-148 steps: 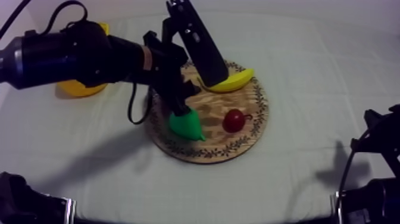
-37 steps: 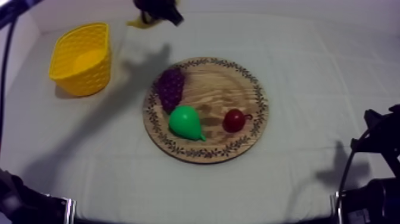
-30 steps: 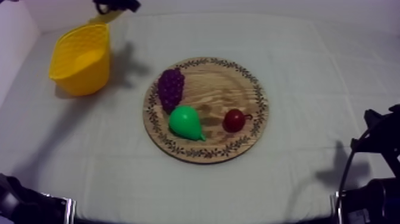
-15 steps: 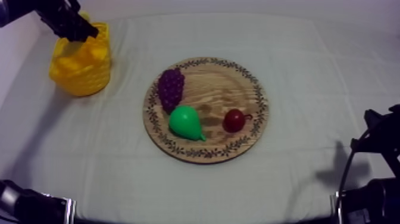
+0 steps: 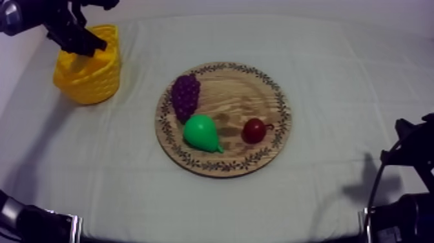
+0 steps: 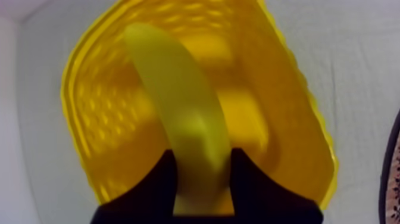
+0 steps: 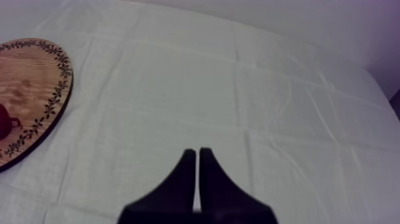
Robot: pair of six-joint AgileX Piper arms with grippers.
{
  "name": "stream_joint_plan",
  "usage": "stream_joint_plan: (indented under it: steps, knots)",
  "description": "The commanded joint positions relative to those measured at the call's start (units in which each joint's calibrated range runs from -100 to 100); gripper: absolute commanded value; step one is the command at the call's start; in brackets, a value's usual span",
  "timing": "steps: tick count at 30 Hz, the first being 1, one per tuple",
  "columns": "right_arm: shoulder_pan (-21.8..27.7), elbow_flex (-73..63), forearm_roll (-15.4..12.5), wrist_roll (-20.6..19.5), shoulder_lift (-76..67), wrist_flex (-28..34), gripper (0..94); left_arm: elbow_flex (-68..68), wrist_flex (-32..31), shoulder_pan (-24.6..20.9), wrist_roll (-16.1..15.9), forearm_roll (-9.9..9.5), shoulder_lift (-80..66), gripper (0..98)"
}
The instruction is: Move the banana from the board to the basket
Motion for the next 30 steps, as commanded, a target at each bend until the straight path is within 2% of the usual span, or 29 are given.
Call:
stream_joint_plan:
  steps: [1,6,22,25,30]
  knots:
    - [0.0,-0.03,0.01,0.01,-0.02,-0.02,0.3,-0.7,-0.16,-0.22,-0.13,0.17,1.39,28.2]
    - [0.0,-0.03,0.01,0.01,-0.02,-0.02,0.3,-2.59,-0.71,-0.75,-0.42,0.59,4.23,30.8]
    - [0.0,-0.03,0.01,0.01,-0.02,-0.02,0.3,-0.93,-6.29,-1.86,-2.05,1.91,6.31,49.8]
    - [0.0,-0.03,0.01,0.01,-0.02,-0.02,0.3,0.01,-7.46,-1.71,-2.3,2.16,5.31,44.9]
    - [0.0,-0.03,0.01,0.01,-0.02,-0.02,0.3,3.54,-9.94,-0.85,-2.17,2.42,0.74,22.0]
